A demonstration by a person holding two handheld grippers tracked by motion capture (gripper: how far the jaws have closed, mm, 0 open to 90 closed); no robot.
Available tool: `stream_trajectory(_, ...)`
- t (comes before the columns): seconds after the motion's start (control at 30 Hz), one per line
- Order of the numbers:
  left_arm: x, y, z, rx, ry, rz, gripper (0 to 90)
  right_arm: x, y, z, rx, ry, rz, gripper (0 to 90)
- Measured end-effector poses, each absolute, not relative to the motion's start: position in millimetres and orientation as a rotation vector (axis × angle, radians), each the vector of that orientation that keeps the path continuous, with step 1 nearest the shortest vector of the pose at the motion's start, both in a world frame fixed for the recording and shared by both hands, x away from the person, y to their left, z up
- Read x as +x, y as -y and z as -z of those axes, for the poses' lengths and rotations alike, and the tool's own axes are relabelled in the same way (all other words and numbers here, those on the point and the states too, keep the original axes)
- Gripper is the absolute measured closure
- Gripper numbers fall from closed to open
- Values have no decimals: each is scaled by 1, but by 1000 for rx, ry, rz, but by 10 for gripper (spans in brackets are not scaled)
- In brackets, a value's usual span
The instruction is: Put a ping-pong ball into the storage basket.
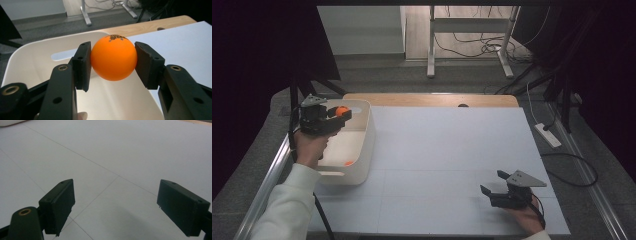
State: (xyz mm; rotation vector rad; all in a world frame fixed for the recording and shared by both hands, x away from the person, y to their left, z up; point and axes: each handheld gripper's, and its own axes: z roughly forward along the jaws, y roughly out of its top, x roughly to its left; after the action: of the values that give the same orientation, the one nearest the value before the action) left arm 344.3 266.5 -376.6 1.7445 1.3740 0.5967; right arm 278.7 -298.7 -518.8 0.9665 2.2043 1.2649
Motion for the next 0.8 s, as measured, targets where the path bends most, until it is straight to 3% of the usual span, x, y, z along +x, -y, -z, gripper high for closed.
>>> stream_trajectory(0.8,353,-269,389,1757,-1437,-570,494,277,300,519,966,-2203,-1260,145)
